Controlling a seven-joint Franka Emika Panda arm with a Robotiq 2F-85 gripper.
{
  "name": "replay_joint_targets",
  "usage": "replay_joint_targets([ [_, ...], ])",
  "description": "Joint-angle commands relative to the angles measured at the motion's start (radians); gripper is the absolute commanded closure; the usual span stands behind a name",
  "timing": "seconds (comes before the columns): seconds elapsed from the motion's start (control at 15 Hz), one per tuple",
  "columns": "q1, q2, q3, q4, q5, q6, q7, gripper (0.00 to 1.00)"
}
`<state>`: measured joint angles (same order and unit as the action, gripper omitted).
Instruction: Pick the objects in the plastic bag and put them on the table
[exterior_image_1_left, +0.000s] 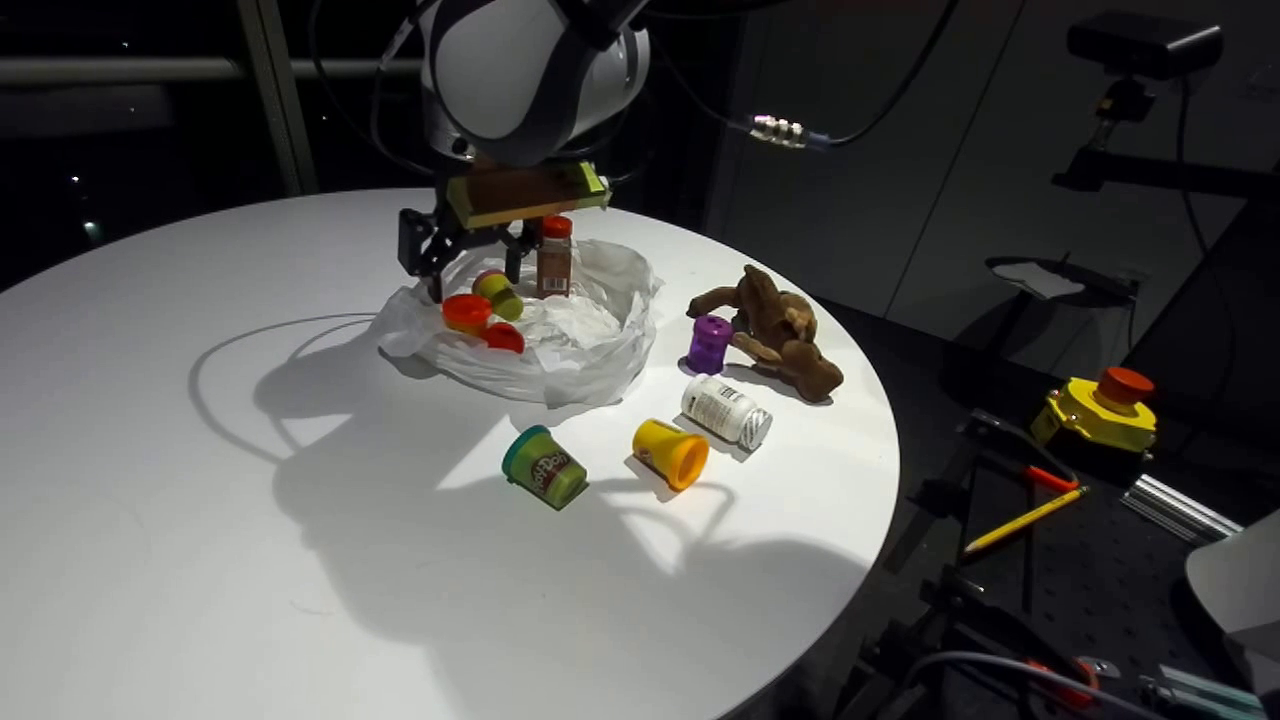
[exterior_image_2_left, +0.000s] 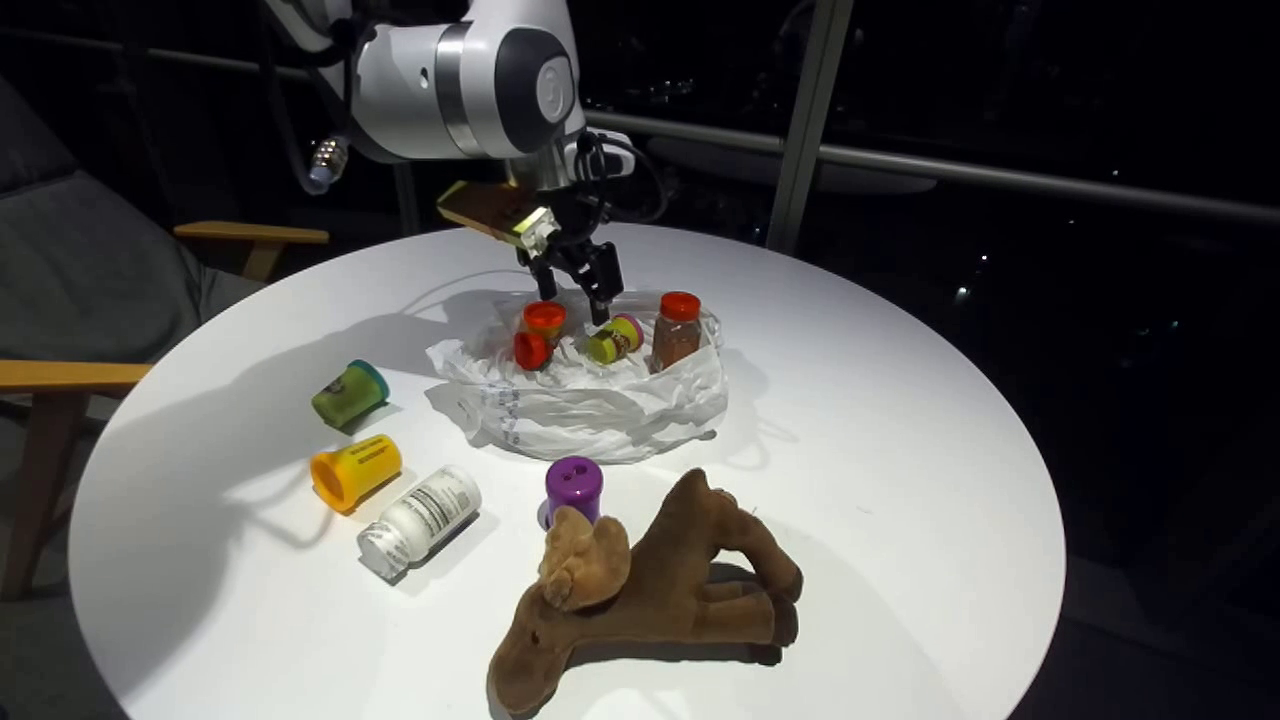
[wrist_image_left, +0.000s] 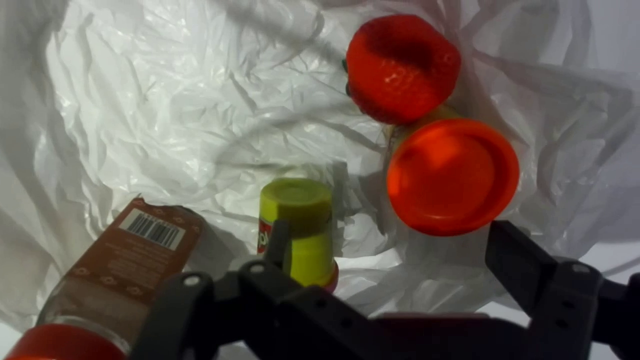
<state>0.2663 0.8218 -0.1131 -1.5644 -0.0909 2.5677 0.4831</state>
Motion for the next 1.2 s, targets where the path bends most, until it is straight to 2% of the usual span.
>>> replay_joint_targets([
  [0.0, 0.008, -0.019, 0.002, -0.012, 0.013, -0.020, -0.003, 0.00],
  [0.53, 0.009, -0.022, -0.002, -0.005, 0.010, -0.044, 0.005, 0.02],
  [0.6, 0.007, -0.022, 0.001, -0.004, 0.013, -0.050, 0.004, 0.13],
  [0.67, 0.006, -0.022, 0.002, -0.004, 0.015, -0.054, 0.004, 0.16],
  [0.8, 0.002, -0.023, 0.008, -0.003, 0.020, -0.072, -0.001, 0.40],
  [1.0, -0.005, -0.027, 0.020, -0.003, 0.029, -0.099, -0.008, 0.55],
  [1.07, -0.006, -0.028, 0.023, -0.003, 0.031, -0.106, -0.008, 0.64],
  [1.13, -0.009, -0.030, 0.027, -0.002, 0.035, -0.115, -0.010, 0.79],
])
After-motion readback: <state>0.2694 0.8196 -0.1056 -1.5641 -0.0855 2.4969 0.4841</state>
